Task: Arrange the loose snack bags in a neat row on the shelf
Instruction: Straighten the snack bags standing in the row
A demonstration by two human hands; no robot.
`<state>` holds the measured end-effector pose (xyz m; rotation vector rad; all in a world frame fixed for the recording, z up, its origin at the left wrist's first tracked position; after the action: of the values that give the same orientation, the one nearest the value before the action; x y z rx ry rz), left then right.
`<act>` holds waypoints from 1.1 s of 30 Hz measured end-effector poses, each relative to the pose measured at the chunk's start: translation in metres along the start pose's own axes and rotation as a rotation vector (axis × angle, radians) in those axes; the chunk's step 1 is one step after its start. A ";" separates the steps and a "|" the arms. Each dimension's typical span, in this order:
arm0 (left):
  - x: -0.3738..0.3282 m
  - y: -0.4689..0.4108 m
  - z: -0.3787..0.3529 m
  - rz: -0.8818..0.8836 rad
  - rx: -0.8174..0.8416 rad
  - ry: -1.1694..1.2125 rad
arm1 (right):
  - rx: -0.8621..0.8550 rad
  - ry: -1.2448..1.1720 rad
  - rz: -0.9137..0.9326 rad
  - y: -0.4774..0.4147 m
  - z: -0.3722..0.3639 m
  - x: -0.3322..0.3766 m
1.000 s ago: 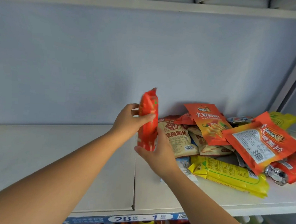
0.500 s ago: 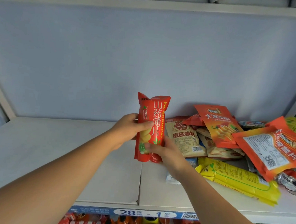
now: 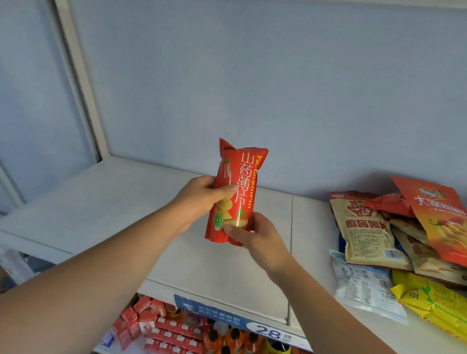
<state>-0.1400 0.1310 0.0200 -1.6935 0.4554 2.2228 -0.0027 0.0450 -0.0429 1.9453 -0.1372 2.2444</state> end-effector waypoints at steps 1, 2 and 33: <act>0.005 0.000 0.019 0.015 -0.015 -0.007 | 0.007 0.011 -0.002 -0.008 -0.017 0.002; 0.010 -0.001 0.039 0.026 -0.032 -0.007 | 0.018 0.017 -0.008 -0.017 -0.035 0.003; 0.158 -0.078 0.424 0.111 -0.346 -0.169 | 0.022 0.225 -0.211 -0.286 -0.396 0.045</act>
<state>-0.5145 0.3916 -0.0312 -1.6492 0.1300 2.6220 -0.3409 0.3997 -0.0674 1.6157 0.1161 2.3082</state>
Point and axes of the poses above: each hand's wrist, its own y-axis away from the middle knuckle, its own z-axis out of the back of the hand, x = y × z, the point moved 2 cm from there along -y, towards the middle knuckle, and after that the axes turned 2 degrees about y, right-handed, at the moved point
